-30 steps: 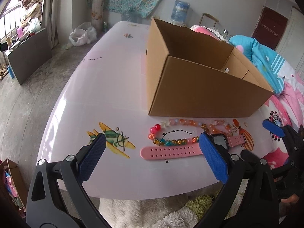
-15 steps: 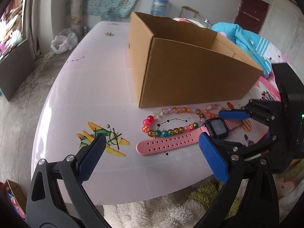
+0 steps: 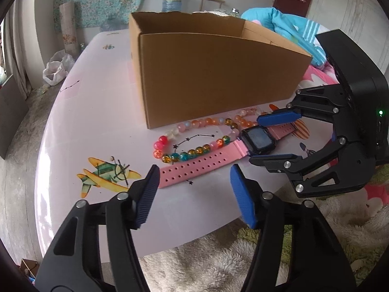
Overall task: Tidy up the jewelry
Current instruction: 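Lower the right tool onto the pink watch and close on its face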
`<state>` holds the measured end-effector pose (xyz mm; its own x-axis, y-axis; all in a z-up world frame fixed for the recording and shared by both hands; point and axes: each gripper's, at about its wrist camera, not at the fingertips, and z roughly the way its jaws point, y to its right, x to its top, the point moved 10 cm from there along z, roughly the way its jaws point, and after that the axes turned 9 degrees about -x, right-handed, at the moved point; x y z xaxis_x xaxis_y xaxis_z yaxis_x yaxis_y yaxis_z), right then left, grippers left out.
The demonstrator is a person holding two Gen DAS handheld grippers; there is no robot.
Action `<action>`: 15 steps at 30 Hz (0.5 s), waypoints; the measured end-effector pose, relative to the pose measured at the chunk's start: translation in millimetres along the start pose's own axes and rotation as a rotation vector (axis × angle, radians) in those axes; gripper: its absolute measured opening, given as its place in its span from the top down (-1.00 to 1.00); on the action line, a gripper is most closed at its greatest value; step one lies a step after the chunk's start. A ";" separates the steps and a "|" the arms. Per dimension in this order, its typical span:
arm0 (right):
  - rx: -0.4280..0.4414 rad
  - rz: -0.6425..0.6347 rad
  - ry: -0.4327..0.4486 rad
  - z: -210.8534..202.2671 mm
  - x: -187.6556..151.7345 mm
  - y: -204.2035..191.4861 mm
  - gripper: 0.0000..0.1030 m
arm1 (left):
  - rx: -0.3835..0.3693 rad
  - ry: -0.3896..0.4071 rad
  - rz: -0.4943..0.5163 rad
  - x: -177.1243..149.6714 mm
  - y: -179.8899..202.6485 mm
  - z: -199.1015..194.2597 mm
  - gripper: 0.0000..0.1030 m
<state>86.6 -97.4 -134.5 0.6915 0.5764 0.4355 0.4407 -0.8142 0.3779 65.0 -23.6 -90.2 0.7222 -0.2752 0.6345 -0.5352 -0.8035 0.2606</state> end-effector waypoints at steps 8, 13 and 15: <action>0.043 0.034 0.001 -12.0 -17.0 2.6 0.04 | -0.010 -0.026 0.055 -4.4 19.6 5.1 -0.04; 0.161 0.064 -0.013 -13.6 -22.1 14.3 0.04 | 0.044 -0.062 0.162 -2.8 33.0 15.4 -0.04; 0.225 0.081 -0.024 -13.3 -23.6 19.0 0.04 | 0.100 -0.082 0.254 -3.0 39.6 21.1 -0.04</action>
<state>71.1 -125.5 -126.8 0.7420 0.5086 0.4368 0.4975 -0.8544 0.1499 50.9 -65.7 -97.1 0.6058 -0.5124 0.6086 -0.6604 -0.7505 0.0254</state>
